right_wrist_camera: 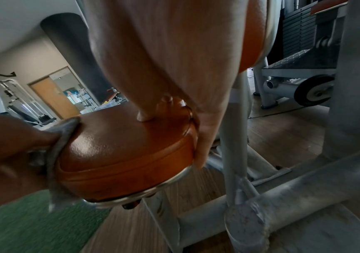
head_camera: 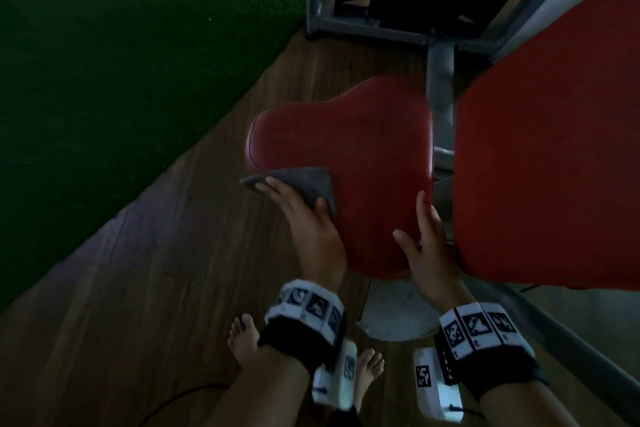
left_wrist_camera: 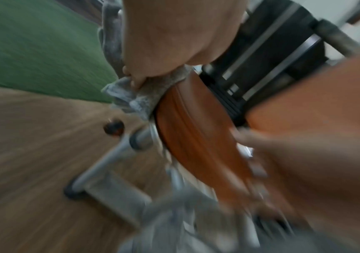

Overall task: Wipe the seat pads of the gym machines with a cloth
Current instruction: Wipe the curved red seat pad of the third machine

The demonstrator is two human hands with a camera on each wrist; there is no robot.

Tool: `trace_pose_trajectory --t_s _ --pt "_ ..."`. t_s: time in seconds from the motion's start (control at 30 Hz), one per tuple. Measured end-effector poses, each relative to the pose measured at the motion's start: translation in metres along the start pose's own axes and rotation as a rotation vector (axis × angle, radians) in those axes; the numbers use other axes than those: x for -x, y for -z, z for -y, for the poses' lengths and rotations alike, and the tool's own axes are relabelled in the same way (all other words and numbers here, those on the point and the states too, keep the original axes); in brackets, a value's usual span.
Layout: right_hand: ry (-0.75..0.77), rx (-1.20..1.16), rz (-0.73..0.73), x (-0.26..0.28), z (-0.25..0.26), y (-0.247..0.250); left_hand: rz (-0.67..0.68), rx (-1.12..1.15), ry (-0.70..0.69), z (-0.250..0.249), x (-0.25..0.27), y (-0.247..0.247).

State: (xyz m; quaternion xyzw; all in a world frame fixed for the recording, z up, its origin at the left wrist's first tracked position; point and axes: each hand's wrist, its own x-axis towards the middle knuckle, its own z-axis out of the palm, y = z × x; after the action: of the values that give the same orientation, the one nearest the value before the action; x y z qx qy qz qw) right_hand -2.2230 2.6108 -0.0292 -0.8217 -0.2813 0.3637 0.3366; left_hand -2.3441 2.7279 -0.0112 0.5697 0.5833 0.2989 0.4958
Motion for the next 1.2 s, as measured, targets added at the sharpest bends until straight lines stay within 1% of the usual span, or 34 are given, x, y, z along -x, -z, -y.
trace_pose_trajectory --t_s 0.07,0.1,0.13,0.2,0.27,0.33,0.4,0.47,0.5,0.57,0.63,0.7,0.77,0.83,0.9,0.97,1.03,1.1,1.13,1.2 --pt "-0.001 0.007 -0.002 0.001 0.001 0.000 0.089 -0.027 0.015 0.008 0.032 -0.006" --pt "-0.001 0.010 -0.004 0.001 0.002 0.000 0.130 -0.039 -0.014 0.013 0.044 -0.006" --pt "-0.002 0.014 -0.005 0.002 0.002 0.000 0.168 -0.040 -0.046 0.017 0.051 -0.005" --pt "0.000 0.022 -0.004 0.002 0.003 0.000 0.213 -0.034 -0.075 0.020 0.046 0.000" --pt "-0.003 0.016 0.005 0.002 0.004 0.000 0.179 -0.035 -0.046 0.017 0.028 0.003" --pt "0.000 0.008 0.010 0.002 0.004 0.000 0.081 -0.008 -0.030 0.013 0.006 0.005" --pt "0.003 0.008 0.010 0.002 0.003 0.001 -0.008 0.002 -0.049 0.010 -0.007 0.004" --pt "0.002 0.001 0.005 0.003 0.003 0.001 -0.021 0.010 -0.055 0.011 -0.004 -0.001" --pt "0.007 -0.005 0.001 0.003 0.003 0.001 -0.003 0.015 -0.042 0.012 0.004 -0.004" --pt "0.009 -0.021 -0.006 0.003 0.004 0.001 0.079 0.002 -0.032 0.015 0.029 -0.007" --pt "0.006 -0.033 -0.008 0.003 0.004 0.000 0.169 -0.005 -0.094 0.022 0.050 -0.006" --pt "0.000 -0.029 -0.005 0.004 0.005 0.000 0.218 -0.030 -0.147 0.028 0.056 -0.001" --pt "-0.006 -0.024 0.004 0.004 0.005 0.000 0.231 -0.055 -0.141 0.029 0.046 0.001" --pt "-0.012 -0.018 0.009 0.004 0.005 0.001 0.176 -0.046 -0.106 0.023 0.030 -0.001" --pt "-0.010 -0.008 0.009 0.004 0.006 0.001 0.062 -0.018 -0.071 0.013 0.011 -0.005" --pt "-0.011 -0.011 0.011 0.004 0.006 0.001 -0.037 -0.028 -0.065 0.004 -0.003 -0.010" --pt "-0.011 -0.020 0.010 0.004 0.006 0.001 -0.055 -0.059 -0.065 0.002 -0.004 -0.014" --pt "-0.011 -0.024 0.008 0.004 0.007 0.001 0.023 -0.123 -0.096 0.004 0.008 -0.017" --pt "-0.014 -0.026 0.006 0.005 0.007 0.001 0.086 -0.211 -0.133 0.009 0.017 -0.018" --pt "-0.011 -0.024 0.003 0.004 0.007 0.001 0.217 -0.489 -0.235 0.020 0.030 -0.014"
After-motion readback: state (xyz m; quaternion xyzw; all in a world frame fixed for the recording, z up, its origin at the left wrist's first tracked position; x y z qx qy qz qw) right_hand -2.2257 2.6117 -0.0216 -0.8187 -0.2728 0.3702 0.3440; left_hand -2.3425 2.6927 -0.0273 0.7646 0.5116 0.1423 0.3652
